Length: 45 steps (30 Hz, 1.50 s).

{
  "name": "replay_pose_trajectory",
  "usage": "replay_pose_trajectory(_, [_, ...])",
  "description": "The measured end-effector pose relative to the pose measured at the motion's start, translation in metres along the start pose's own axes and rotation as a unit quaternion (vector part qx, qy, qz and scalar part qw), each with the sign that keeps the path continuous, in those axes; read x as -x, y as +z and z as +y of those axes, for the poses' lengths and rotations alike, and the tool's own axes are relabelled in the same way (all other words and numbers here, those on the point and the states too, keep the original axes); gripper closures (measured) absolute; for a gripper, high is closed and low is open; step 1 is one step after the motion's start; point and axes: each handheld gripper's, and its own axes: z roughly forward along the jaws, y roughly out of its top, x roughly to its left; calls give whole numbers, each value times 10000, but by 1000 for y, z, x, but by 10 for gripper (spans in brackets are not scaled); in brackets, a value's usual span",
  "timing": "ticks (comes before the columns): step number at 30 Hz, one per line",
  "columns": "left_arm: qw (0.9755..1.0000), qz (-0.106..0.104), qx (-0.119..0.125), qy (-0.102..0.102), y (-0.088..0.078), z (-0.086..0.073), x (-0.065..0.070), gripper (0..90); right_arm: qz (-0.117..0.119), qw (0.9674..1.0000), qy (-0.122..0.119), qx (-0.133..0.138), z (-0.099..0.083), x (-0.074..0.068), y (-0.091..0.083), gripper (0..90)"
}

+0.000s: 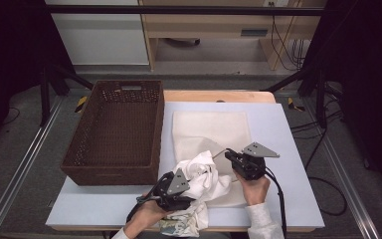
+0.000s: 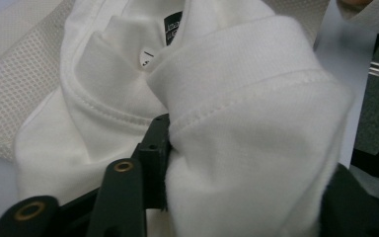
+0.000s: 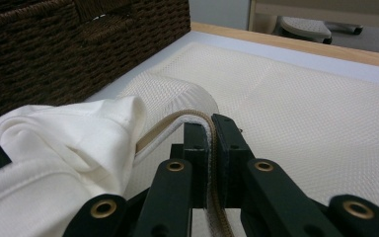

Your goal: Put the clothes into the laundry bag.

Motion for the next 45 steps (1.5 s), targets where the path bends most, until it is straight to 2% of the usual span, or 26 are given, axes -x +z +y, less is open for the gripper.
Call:
replay_pose_trajectory(3, [9999,82,-126,-36,1,8,1,377,4,10000,19,-16,-1,1,0,854])
replay_pose_trajectory(4, [9998,84,-143,-61,0,11,0,288,6,10000,15,-14,0,1,0,854])
replay_pose_trajectory(6, [9997,112,-129,-162,0,19,-1,267,4,10000,23,-19,0,1,0,853])
replay_pose_trajectory(10, [9991,154,72,-396,4,32,-5,250,9,10000,-3,-34,-1,0,0,854])
replay_pose_trajectory(11, [9988,148,116,-458,6,35,-7,260,11,10000,3,-35,-1,0,0,854])
replay_pose_trajectory(12, [9980,97,165,-602,12,37,-11,329,22,10000,0,-51,-1,0,0,854])
replay_pose_trajectory(13, [9980,97,165,-602,12,37,-11,385,22,10000,0,-51,-1,0,0,854])
replay_pose_trajectory(14, [9973,35,205,-710,15,37,-14,385,23,10000,-22,-49,-1,-1,0,854])
replay_pose_trajectory(16, [9948,-233,194,-972,23,35,-20,565,34,10000,-35,-72,-1,-1,1,853])
replay_pose_trajectory(17, [9940,-354,152,-1022,26,33,-21,621,34,10000,-27,-75,-1,-1,1,853])
replay_pose_trajectory(18, [9938,-407,117,-1024,28,32,-21,709,38,10000,-34,-75,-1,-2,1,854])
replay_pose_trajectory(19, [9948,-448,91,-913,30,33,-17,738,36,10000,-34,-73,-1,-1,1,854])
replay_pose_trajectory(20, [9948,-448,91,-913,30,33,-17,755,36,10000,-34,-73,-1,-1,1,854])
replay_pose_trajectory(23, [9971,-588,74,-477,30,37,-3,770,33,10000,-6,-55,-1,-1,1,854])
replay_pose_trajectory(26, [9969,-776,-61,-100,34,42,10,776,16,10000,6,-23,-1,-1,0,855])
replay_pose_trajectory(27, [9967,-809,-103,-34,37,44,13,775,16,10000,8,-15,0,-1,0,854])
replay_pose_trajectory(28, [9970,-757,-168,-15,40,45,15,775,17,10000,12,-4,0,-1,0,854])
replay_pose_trajectory(29, [9972,-702,-243,-63,45,46,14,772,17,10000,18,15,0,-1,-1,854])
replay_pose_trajectory(32, [9964,-614,-461,-353,55,45,4,714,26,10000,-12,20,0,-1,-1,854])
replay_pose_trajectory(33, [9955,-601,-512,-517,57,44,1,656,35,10000,-11,3,0,-2,-1,854])
replay_pose_trajectory(35, [9944,-599,-540,-680,58,43,-3,559,43,10000,-16,-22,0,-2,0,854])
replay_pose_trajectory(36, [9948,-547,-533,-674,57,43,-2,511,42,10000,-23,-36,-1,-2,0,854])
replay_pose_trajectory(38, [9968,-361,-562,-436,53,45,3,369,43,10000,-14,-32,-1,-1,0,853])
replay_pose_trajectory(40, [9983,-192,-476,-284,46,48,9,252,40,10000,-1,-41,-1,0,-1,853])
replay_pose_trajectory(42, [9994,-33,-224,-265,31,52,12,191,32,10000,22,-54,-1,1,-2,852])
replay_pose_trajectory(45, [9993,127,120,-328,17,56,10,164,27,10000,15,-54,-1,1,-2,851])
